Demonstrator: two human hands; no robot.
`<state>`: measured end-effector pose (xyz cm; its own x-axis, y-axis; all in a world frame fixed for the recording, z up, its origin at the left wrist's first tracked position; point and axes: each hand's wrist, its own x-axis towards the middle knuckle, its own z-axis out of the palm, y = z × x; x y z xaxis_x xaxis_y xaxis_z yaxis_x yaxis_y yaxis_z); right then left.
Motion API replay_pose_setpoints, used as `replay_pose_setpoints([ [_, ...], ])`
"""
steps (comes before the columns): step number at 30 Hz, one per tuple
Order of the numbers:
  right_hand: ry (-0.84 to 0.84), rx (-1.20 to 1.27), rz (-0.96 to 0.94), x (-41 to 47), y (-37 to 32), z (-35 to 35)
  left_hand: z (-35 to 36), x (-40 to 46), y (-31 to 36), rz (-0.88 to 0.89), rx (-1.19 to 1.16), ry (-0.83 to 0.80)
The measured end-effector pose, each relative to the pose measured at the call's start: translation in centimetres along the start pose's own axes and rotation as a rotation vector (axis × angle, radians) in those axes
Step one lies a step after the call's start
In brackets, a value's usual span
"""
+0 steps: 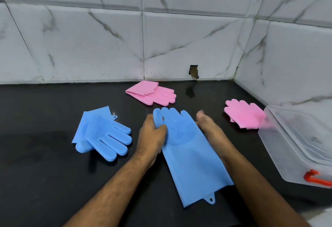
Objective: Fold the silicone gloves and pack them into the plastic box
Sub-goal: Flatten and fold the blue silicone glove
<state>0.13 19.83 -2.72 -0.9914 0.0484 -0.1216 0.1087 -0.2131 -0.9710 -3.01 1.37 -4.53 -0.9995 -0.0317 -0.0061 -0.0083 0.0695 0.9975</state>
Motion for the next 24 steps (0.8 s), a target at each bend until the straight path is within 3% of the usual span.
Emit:
replay_pose_setpoints([
  [2,-0.066,-0.236,-0.048,-0.1,0.4,-0.2,-0.2,0.1,0.1,-0.012,0.1,-0.016],
  [4,-0.122,-0.285,-0.07,-0.2,1.1,-0.2,-0.4,0.2,0.2,0.015,0.198,-0.018],
  [8,0.057,-0.798,-0.326,-0.1,1.5,-0.4,-0.9,0.1,1.0,0.141,0.452,0.043],
  [11,0.141,-1.083,-0.408,-0.2,1.5,-0.5,-1.0,-0.3,1.4,0.224,0.615,0.073],
  [18,0.228,-1.057,-0.57,-0.7,1.9,-0.5,-1.1,-0.3,0.9,0.315,0.625,0.066],
  [21,0.296,-1.037,-0.676,-1.0,0.9,0.4,-1.3,-0.5,1.3,0.405,0.611,0.137],
  [24,0.251,-1.117,-0.776,-1.3,-0.2,2.1,-2.0,-0.9,2.2,0.529,0.65,0.241],
])
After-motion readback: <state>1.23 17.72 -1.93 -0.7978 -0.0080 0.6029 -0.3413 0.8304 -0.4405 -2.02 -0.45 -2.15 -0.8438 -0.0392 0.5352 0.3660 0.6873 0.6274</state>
